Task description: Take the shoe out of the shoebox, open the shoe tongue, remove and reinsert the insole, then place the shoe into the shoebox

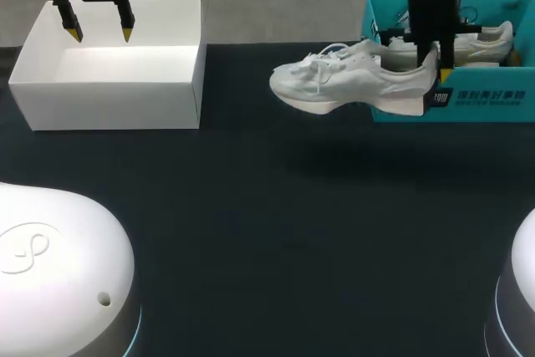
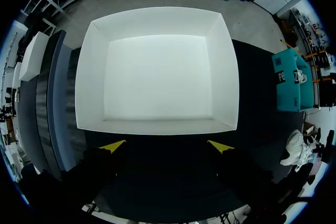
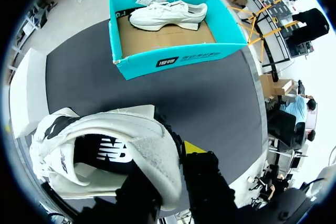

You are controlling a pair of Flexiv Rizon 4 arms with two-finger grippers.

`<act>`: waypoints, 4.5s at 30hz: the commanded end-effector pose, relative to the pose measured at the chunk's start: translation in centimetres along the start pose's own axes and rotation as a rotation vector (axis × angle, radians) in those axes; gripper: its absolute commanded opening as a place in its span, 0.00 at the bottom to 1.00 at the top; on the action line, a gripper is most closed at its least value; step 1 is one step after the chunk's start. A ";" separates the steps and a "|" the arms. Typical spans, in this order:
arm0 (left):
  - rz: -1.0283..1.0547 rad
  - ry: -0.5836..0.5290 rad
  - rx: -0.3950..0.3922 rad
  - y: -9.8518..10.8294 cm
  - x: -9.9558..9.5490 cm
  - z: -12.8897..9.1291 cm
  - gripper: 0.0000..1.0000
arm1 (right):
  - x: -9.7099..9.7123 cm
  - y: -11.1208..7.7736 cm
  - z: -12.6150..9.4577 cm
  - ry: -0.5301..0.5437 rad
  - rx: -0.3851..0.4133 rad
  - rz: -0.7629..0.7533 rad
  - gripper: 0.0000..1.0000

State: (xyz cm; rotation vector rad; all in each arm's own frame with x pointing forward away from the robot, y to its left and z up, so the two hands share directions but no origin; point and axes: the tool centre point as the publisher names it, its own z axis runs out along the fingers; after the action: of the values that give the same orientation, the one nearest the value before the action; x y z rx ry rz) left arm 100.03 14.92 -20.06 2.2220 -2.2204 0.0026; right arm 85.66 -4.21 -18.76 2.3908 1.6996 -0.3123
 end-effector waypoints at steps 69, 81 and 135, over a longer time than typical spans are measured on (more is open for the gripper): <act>0.000 -0.001 0.000 0.0 0.0 0.0 1.00 | 10.2 -12.6 15.5 0.090 0.090 0.026 0.00; 0.000 -0.001 0.000 0.0 0.0 0.0 1.00 | 10.4 -12.1 17.9 0.092 0.124 -0.001 0.00; 0.000 -0.001 0.000 0.0 0.0 0.0 1.00 | 6.4 -11.1 7.6 0.444 -0.370 -1.368 1.00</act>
State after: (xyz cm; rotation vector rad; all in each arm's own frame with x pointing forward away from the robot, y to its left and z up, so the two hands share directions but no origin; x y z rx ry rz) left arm 100.03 14.92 -20.06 2.2220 -2.2205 0.0026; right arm 76.81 3.45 -28.41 2.0529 2.2985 -0.0281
